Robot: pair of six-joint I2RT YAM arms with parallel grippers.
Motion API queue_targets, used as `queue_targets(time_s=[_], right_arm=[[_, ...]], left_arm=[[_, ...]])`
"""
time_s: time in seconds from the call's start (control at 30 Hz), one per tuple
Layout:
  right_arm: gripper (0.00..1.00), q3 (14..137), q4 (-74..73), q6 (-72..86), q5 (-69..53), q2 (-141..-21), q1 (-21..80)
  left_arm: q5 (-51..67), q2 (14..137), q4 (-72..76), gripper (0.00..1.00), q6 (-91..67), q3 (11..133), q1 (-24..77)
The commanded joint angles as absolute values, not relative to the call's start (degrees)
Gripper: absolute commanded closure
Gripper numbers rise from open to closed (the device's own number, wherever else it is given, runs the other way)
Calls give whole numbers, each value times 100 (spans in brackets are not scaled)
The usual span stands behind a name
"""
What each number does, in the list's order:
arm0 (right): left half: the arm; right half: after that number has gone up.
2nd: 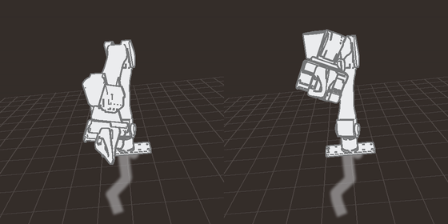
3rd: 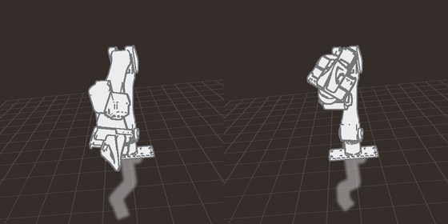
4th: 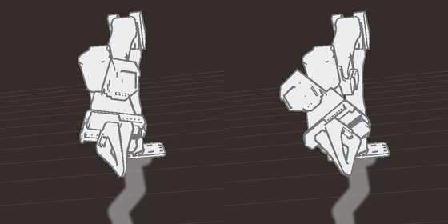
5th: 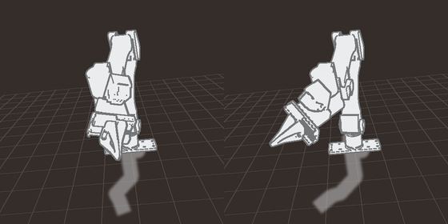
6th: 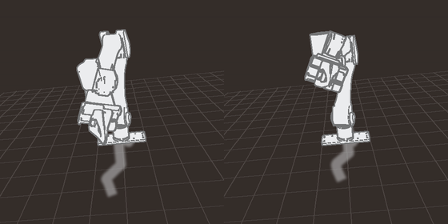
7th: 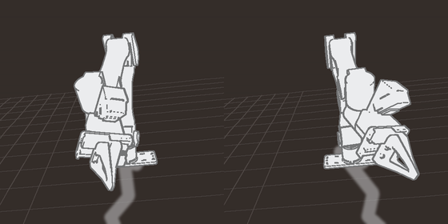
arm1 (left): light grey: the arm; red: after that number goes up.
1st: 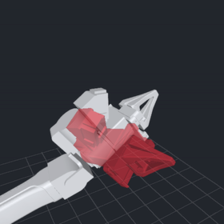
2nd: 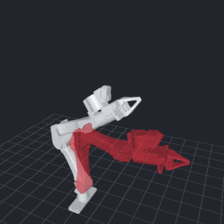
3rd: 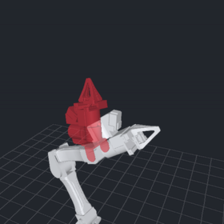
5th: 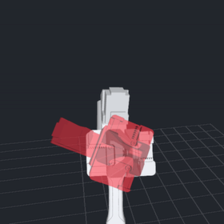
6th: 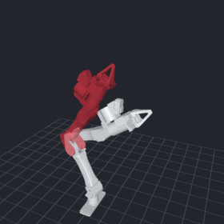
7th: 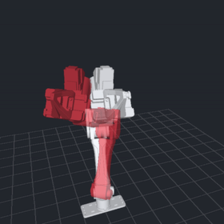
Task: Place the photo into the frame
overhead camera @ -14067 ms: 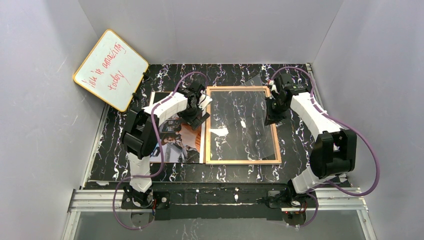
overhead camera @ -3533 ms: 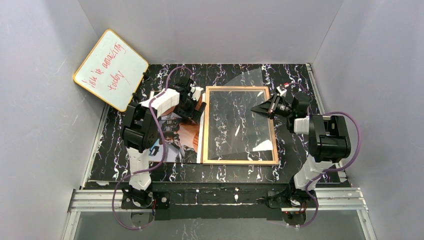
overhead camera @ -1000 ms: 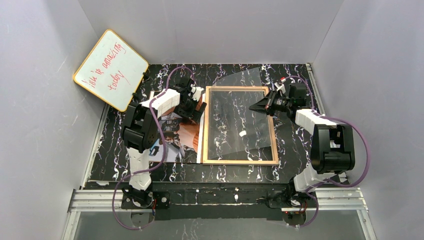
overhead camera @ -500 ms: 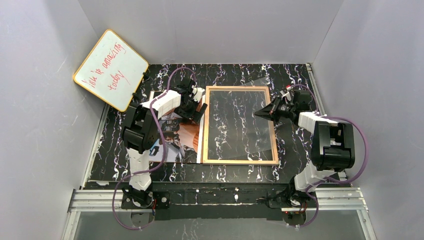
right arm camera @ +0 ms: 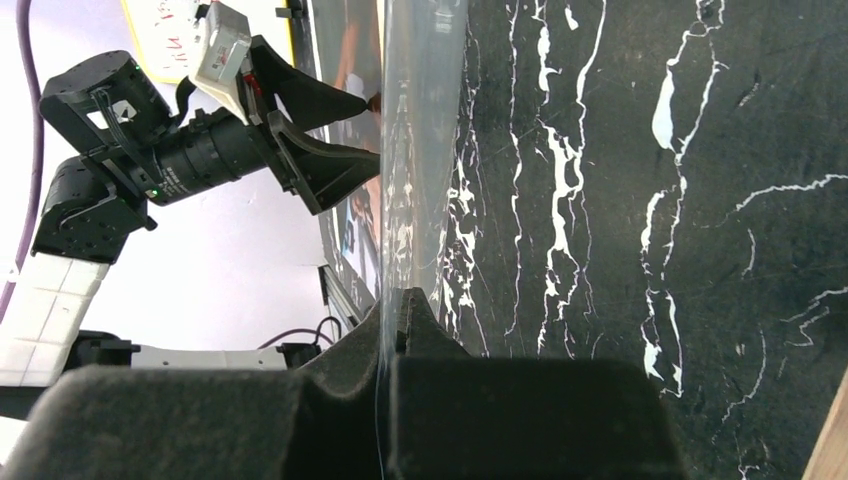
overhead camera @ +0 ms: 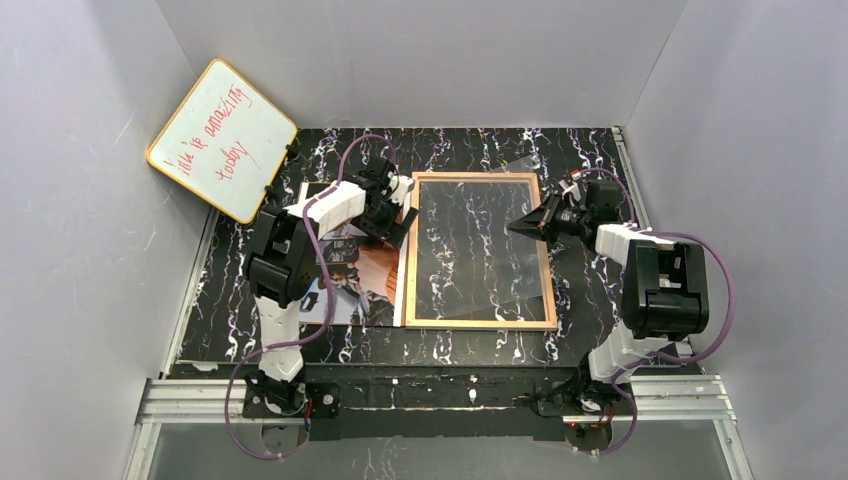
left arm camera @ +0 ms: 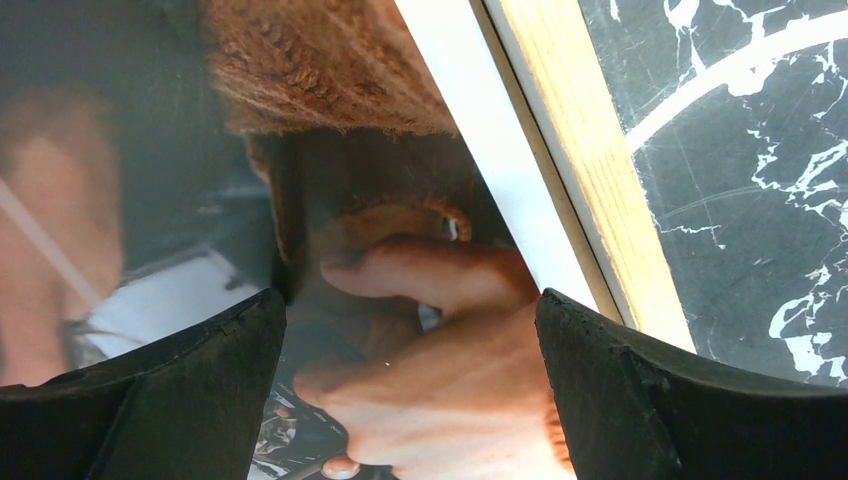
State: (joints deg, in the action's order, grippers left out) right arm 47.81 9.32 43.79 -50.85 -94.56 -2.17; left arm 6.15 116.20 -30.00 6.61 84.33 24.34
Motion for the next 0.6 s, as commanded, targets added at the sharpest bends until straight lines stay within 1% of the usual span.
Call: queue_targets(time_s=[0.0, 0.27, 0.57], right_arm=[[99, 4770, 1707, 4620, -5300, -9503, -174], [99, 4355, 3284, 5528, -5783, -9298, -70], [99, 4083, 4317, 6345, -5922, -9261, -70]], left_arm=[[1007, 12103, -3221, 7, 595, 8275, 2607], [998, 12178, -3232, 7, 593, 8347, 2637], [978, 12113, -3255, 7, 641, 8299, 2637]])
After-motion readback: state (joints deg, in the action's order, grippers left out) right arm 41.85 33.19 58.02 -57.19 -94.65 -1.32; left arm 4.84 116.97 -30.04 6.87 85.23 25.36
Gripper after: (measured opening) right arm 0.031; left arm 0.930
